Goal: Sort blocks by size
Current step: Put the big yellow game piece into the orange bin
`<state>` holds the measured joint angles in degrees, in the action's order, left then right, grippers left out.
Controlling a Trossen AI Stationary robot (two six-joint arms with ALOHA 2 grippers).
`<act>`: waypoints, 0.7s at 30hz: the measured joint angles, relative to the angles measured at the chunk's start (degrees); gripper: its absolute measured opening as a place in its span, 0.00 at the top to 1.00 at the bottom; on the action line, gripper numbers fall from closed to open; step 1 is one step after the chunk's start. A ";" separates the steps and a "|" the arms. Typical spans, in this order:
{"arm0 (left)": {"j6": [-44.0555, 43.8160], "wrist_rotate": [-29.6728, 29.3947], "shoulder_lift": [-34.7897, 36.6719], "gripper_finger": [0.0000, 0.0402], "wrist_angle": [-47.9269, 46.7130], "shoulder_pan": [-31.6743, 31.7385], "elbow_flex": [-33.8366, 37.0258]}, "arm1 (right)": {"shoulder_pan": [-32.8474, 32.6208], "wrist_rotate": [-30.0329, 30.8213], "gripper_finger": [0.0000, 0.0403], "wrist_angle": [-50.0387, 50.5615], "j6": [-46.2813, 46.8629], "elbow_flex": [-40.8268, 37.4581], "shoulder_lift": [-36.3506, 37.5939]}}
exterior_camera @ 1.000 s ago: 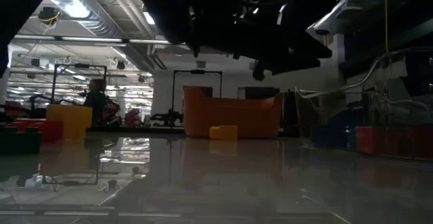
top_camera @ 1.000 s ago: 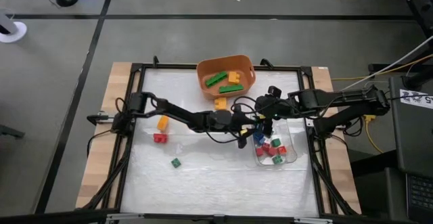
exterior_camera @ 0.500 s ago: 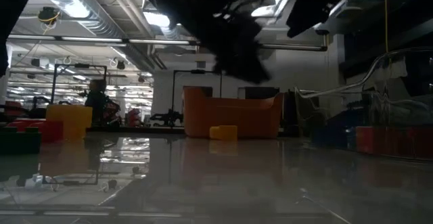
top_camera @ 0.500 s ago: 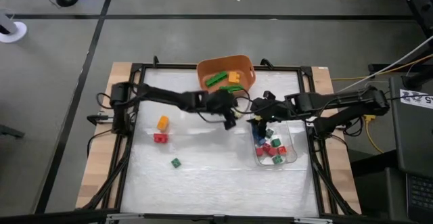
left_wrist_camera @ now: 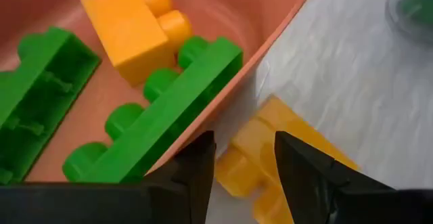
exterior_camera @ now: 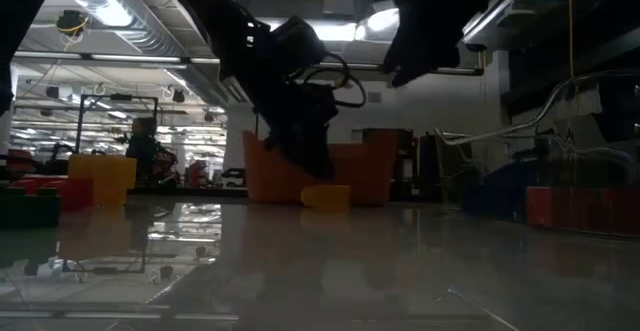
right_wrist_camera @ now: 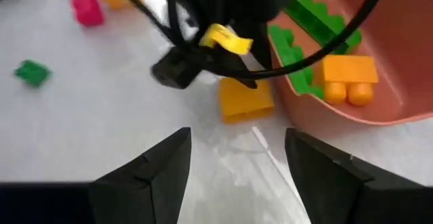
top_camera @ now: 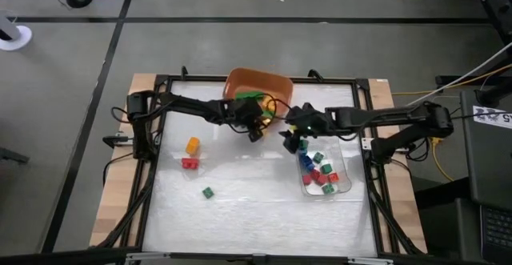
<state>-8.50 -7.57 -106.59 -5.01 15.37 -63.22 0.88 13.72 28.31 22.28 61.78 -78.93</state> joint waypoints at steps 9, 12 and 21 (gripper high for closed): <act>3.39 -0.01 0.02 0.65 10.60 1.28 -0.04 | 3.02 -1.59 0.41 0.11 -0.20 -0.02 -4.62; 3.44 -0.05 0.04 0.65 13.89 2.11 -0.07 | 3.04 -1.45 0.41 0.05 -0.20 -0.02 -4.76; 6.71 0.98 4.25 0.65 13.88 2.73 -0.09 | 2.92 -3.04 0.41 -0.26 0.61 0.00 -5.37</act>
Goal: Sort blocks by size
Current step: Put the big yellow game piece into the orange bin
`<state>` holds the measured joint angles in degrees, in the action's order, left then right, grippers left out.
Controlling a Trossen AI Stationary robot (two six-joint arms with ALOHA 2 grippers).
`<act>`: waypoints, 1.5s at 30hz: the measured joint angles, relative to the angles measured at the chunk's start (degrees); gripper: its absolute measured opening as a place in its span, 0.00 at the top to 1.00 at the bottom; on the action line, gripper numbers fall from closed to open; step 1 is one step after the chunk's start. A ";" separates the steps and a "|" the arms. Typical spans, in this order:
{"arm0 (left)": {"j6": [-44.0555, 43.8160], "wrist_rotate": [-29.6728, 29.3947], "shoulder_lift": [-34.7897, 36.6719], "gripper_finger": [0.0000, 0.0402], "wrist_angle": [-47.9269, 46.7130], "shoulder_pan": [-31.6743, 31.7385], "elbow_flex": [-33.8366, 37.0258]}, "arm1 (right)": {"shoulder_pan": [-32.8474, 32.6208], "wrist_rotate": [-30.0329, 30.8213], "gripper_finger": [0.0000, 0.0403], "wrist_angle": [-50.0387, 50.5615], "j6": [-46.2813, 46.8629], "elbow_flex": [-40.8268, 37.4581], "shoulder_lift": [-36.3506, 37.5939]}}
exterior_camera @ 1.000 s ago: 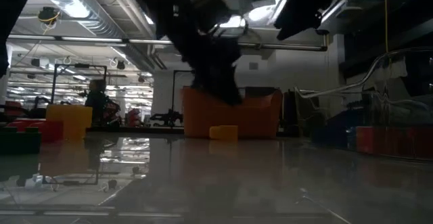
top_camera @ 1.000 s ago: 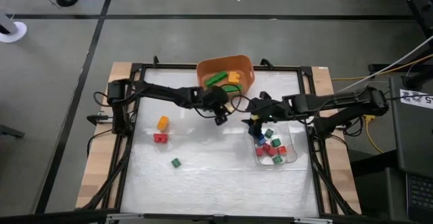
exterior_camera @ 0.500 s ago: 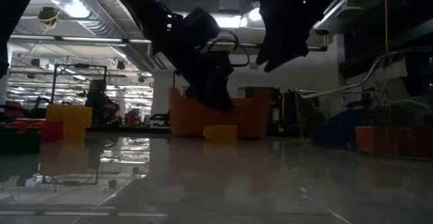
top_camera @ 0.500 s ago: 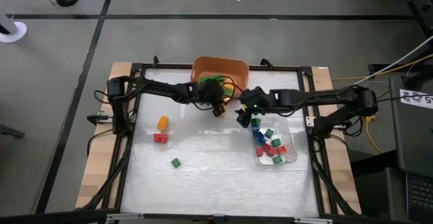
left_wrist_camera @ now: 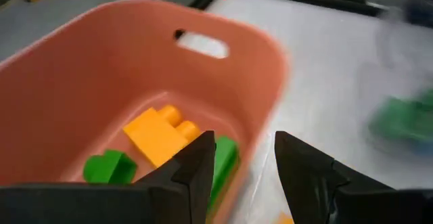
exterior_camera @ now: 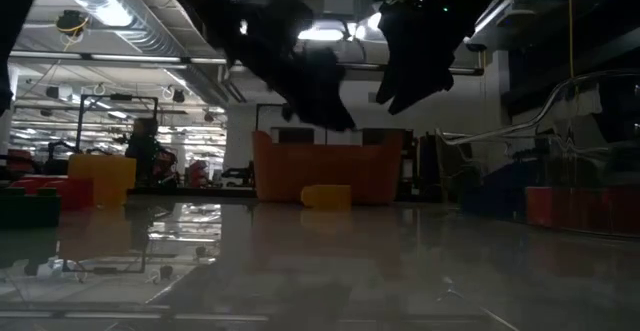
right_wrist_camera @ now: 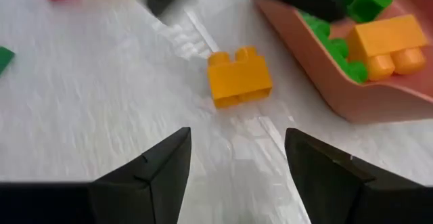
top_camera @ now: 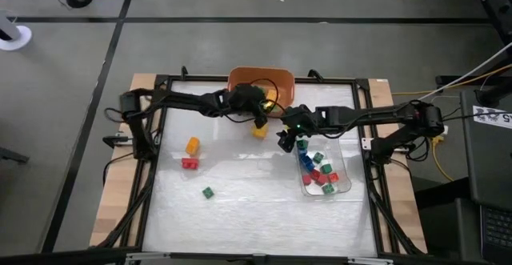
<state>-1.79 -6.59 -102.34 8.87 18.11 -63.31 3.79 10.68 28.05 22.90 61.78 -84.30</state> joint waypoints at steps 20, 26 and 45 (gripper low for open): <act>-8.01 0.00 0.38 0.65 -12.89 -10.26 0.00 | -0.02 1.77 0.41 -1.21 -11.22 0.09 -2.53; -3.57 -3.60 -5.47 0.65 -3.93 -11.43 0.00 | -0.02 1.77 0.41 1.23 -11.65 0.09 -2.53; -0.62 -12.85 -8.44 0.65 -13.61 -12.69 -0.26 | -0.07 1.75 0.41 6.53 -11.65 0.09 -2.44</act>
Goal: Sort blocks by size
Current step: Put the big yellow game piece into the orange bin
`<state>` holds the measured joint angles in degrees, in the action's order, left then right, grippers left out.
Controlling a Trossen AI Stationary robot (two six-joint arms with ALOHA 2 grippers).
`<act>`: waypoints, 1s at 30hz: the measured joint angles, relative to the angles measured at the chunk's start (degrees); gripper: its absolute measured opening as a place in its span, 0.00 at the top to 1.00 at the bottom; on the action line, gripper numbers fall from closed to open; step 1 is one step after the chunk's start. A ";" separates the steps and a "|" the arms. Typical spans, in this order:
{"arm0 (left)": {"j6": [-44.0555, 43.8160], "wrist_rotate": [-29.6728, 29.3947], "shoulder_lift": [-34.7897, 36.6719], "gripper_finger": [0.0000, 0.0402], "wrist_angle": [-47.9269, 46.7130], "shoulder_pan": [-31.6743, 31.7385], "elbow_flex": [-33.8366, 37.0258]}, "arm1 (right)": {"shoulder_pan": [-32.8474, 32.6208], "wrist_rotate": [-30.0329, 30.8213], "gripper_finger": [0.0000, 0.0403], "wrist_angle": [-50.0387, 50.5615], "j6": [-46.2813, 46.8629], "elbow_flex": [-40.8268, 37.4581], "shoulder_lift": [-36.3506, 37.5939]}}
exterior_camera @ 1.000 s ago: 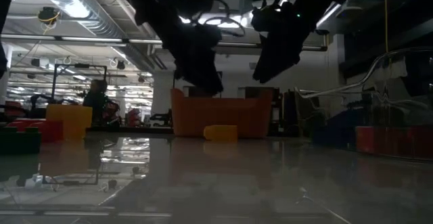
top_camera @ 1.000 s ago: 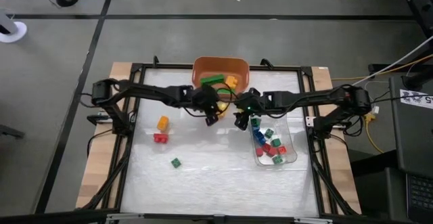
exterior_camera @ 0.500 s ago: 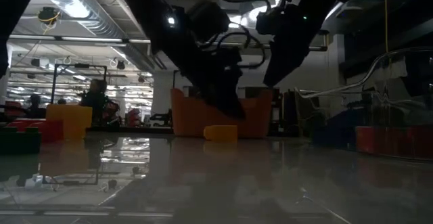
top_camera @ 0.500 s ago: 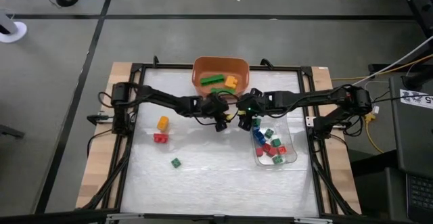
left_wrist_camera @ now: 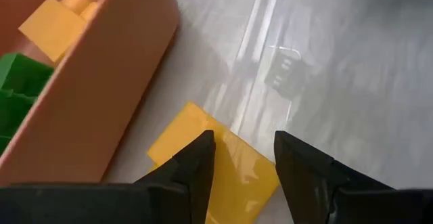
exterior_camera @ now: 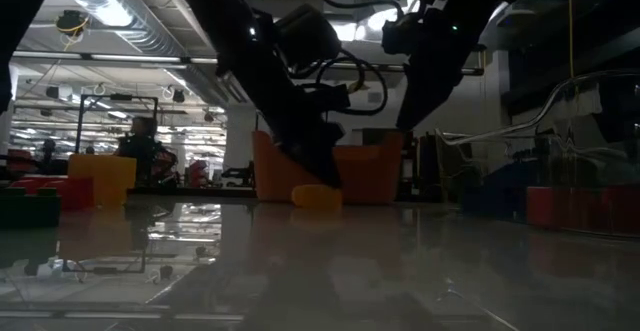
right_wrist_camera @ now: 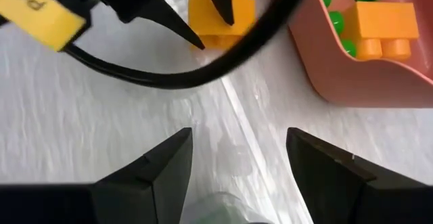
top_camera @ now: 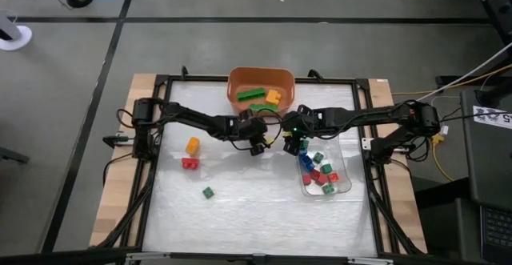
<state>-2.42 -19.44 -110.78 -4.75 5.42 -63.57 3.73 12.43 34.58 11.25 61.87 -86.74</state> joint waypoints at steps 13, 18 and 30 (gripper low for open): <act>4.64 -9.39 1.76 0.65 -9.64 -5.74 0.33 | 0.00 0.02 0.41 0.84 -0.54 0.00 0.00; 3.08 -11.72 2.74 0.65 -14.04 -6.97 0.44 | 0.00 0.08 0.41 1.26 -0.79 -0.01 0.00; 0.34 -16.65 2.89 0.65 -19.15 -11.04 0.07 | 0.00 1.09 0.41 1.32 -1.07 0.00 0.00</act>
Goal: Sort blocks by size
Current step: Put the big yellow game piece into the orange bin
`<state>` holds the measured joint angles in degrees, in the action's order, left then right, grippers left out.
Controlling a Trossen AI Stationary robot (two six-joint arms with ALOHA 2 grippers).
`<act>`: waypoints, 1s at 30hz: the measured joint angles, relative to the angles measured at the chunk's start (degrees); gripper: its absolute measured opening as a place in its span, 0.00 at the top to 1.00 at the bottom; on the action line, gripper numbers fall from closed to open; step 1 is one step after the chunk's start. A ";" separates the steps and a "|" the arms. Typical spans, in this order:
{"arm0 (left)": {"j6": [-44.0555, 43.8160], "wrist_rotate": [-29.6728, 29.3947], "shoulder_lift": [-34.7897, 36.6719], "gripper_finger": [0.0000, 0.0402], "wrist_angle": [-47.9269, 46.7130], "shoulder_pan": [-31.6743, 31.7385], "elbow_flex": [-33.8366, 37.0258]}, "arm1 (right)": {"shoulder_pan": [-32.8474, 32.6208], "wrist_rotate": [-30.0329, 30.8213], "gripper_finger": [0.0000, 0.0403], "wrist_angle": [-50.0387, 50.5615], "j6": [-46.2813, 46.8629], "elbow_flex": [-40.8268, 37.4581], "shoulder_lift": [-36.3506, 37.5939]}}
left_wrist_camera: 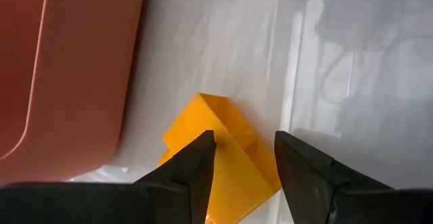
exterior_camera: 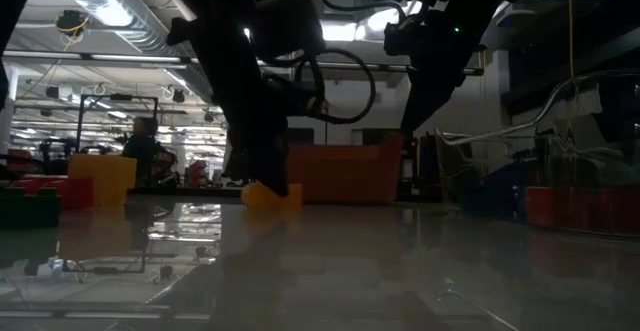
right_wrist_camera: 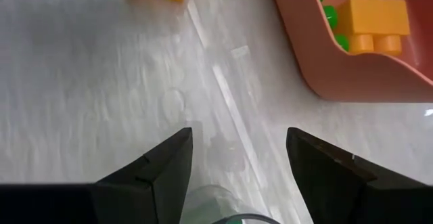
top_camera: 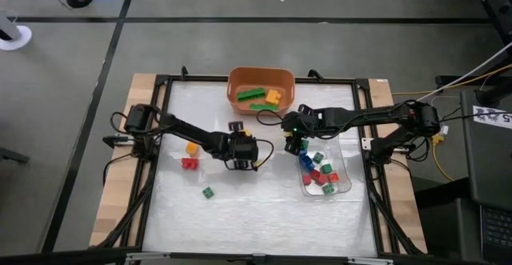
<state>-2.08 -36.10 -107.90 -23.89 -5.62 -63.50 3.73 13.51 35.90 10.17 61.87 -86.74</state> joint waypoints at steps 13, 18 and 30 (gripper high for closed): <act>-2.98 -2.62 0.00 0.65 -3.92 -2.70 -3.24 | 0.00 1.03 0.41 0.28 -0.02 -0.01 0.00; -8.00 -4.57 0.01 0.65 -6.76 -2.14 -3.24 | 0.00 1.03 0.41 0.26 -0.02 -0.02 0.00; -13.17 -3.13 0.04 0.65 -6.84 -1.45 -2.43 | 0.00 1.01 0.41 0.26 -0.04 0.00 0.00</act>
<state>-15.25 -39.23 -107.85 -30.73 -7.07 -65.92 3.73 14.52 36.16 10.13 61.87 -86.74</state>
